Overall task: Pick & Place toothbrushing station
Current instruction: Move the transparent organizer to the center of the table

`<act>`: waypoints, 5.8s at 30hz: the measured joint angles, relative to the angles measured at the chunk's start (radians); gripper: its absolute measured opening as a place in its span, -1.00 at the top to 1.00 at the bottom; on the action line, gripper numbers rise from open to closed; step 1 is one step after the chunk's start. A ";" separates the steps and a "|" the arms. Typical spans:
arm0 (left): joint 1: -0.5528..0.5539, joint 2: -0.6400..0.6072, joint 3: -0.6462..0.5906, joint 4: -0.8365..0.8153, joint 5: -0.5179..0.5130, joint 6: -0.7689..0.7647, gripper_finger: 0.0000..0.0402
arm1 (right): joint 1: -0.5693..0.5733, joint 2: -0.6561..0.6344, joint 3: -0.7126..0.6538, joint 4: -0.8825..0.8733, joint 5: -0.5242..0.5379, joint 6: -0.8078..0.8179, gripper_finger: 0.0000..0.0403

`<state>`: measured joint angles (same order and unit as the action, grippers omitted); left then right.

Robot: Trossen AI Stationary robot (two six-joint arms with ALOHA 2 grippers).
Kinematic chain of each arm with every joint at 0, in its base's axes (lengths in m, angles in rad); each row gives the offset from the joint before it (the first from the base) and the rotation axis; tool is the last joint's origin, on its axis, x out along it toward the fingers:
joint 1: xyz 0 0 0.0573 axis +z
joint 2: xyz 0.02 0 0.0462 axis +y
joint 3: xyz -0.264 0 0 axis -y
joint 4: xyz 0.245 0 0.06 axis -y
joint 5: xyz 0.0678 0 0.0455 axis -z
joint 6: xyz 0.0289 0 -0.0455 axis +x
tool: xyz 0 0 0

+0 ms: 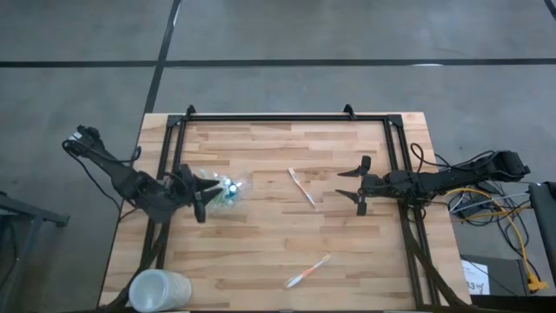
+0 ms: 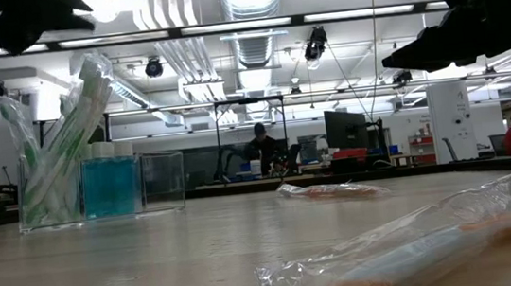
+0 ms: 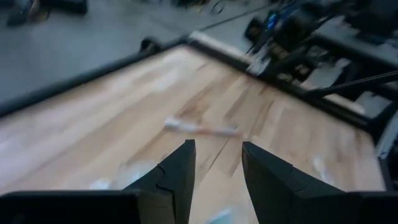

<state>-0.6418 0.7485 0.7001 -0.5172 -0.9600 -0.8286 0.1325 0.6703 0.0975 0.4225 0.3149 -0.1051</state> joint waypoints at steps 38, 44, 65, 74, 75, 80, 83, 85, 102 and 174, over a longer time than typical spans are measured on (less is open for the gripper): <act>-0.074 -0.160 0.042 0.590 0.507 1.020 0.32 | 0.000 0.000 0.000 0.000 0.000 0.000 -0.21; -0.079 -0.332 -0.249 0.977 0.591 1.097 0.32 | 0.000 0.000 0.000 0.000 0.000 0.000 -0.21; -0.079 -0.735 -0.691 1.027 0.578 0.972 0.32 | 0.000 0.000 0.000 0.000 0.000 0.000 -0.21; -0.079 -0.746 -0.691 0.784 0.578 0.879 0.32 | 0.000 0.000 0.000 0.000 0.000 0.000 -0.21; -0.079 -0.746 -0.691 0.774 0.581 0.880 0.32 | 0.000 0.000 0.000 0.000 0.000 0.000 -0.21; -0.079 -0.746 -0.692 0.743 0.589 0.862 0.32 | 0.000 0.000 0.000 0.000 0.000 0.000 -0.21; -0.079 -0.746 -0.692 0.718 0.605 0.821 0.32 | 0.000 0.000 0.000 0.000 0.000 0.000 -0.21; -0.079 -0.746 -0.692 0.684 0.613 0.793 0.32 | 0.000 0.000 0.000 0.000 0.000 0.000 -0.21; -0.079 -0.725 -0.693 0.565 0.658 0.722 0.32 | 0.000 0.000 0.000 0.000 0.000 0.000 -0.21; -0.079 -0.696 -0.689 0.568 0.656 0.716 0.32 | -0.353 1.059 1.252 -0.687 -0.463 0.584 -0.21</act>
<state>-0.7208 0.0528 0.0114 0.0505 -0.3042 -0.1123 -0.2208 1.7294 1.3497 -0.2643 -0.1482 0.4786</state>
